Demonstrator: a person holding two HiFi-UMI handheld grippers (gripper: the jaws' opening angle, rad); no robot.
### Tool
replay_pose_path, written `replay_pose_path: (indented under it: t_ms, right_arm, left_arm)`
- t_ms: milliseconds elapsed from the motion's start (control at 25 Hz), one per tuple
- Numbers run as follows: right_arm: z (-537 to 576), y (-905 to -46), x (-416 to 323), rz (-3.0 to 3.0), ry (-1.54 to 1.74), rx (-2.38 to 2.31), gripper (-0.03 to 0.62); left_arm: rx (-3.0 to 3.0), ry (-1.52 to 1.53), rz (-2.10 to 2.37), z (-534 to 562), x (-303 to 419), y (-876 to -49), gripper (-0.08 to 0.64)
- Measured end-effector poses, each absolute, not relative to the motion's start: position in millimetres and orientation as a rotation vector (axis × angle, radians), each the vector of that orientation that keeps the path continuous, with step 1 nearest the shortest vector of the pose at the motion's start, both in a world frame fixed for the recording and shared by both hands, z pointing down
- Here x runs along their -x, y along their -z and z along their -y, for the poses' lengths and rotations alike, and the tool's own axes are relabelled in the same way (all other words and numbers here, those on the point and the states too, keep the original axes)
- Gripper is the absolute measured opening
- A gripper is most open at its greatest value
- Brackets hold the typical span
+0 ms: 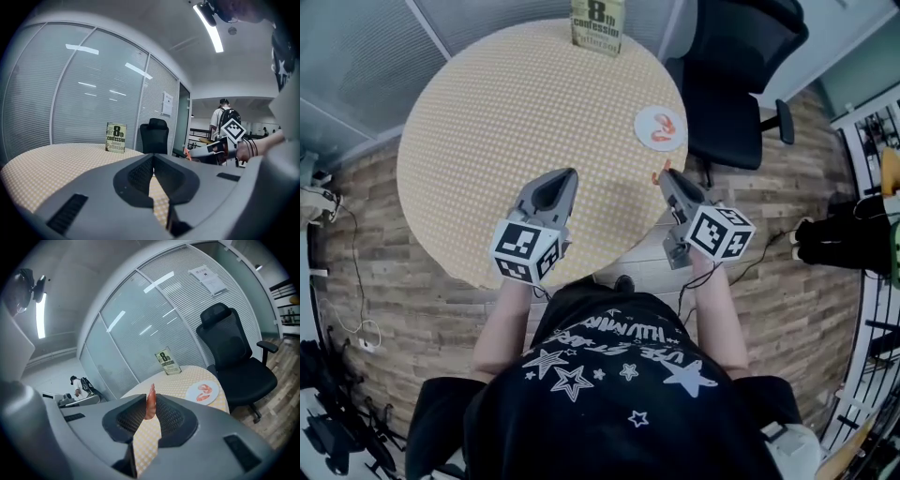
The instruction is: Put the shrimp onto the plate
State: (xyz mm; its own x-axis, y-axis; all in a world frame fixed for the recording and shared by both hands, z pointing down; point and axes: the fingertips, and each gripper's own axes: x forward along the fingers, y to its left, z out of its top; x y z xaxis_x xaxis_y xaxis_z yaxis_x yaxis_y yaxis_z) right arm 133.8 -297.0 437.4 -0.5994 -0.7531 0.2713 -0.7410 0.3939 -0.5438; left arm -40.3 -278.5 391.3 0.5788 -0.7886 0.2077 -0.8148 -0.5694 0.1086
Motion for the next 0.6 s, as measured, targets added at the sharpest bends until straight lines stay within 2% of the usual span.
replay_pose_path:
  t_ms: [600]
  right_arm:
    - [311.0,-446.9,-137.1,-2.590,1.006,1.513,0.061]
  left_arm:
    - [-2.596,-0.169,1.299,293.6,53.0,-412.0,0.009]
